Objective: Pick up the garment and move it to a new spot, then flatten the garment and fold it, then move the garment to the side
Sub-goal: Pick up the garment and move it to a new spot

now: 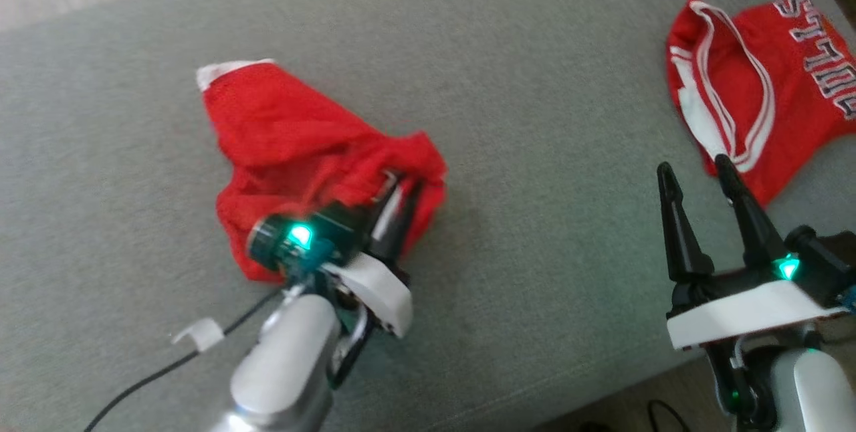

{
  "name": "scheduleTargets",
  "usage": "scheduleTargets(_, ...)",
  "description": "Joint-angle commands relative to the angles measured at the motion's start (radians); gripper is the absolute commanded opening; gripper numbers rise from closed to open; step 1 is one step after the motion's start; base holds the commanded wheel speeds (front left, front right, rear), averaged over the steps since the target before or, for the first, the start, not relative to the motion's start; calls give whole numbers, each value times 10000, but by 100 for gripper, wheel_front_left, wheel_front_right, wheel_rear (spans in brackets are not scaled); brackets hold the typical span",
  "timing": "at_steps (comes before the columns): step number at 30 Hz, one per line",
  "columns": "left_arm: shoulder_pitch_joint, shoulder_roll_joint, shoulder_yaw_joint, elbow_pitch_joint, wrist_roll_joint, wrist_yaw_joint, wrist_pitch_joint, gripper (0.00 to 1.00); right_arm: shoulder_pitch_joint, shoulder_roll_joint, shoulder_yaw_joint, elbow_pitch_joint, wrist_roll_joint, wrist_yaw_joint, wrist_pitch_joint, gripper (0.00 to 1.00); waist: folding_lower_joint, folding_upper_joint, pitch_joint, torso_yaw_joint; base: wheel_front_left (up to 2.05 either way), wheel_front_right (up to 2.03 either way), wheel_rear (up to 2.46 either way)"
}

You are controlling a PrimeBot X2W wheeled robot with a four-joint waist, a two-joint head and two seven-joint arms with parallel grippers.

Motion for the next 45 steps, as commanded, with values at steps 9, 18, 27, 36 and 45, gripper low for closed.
scheduleTargets(9,-558,-104,-1099,89,49,-89,-1308,100,-379,4,76,-34,12,-7,-175,100,-2,0,180,132,0,0,0)
scheduleTargets(18,-397,137,-563,-750,116,734,-2088,100,-236,-147,-103,-262,-222,-7,69,100,-2,0,-451,1321,0,0,0)
scheduleTargets(27,666,1530,1392,-2016,-183,1944,-2170,100,125,-213,-216,-739,-425,-7,534,100,-2,0,-969,2728,0,0,0)
scheduleTargets(36,2098,2566,2811,-2745,-830,2395,-2088,100,325,-261,-151,-899,-471,-7,800,100,-2,0,-1229,3260,0,0,0)
scheduleTargets(45,3693,3051,2937,-4045,-1208,2647,-1032,100,751,-186,-38,-847,-461,-7,881,100,-2,0,-1668,3064,0,0,0)
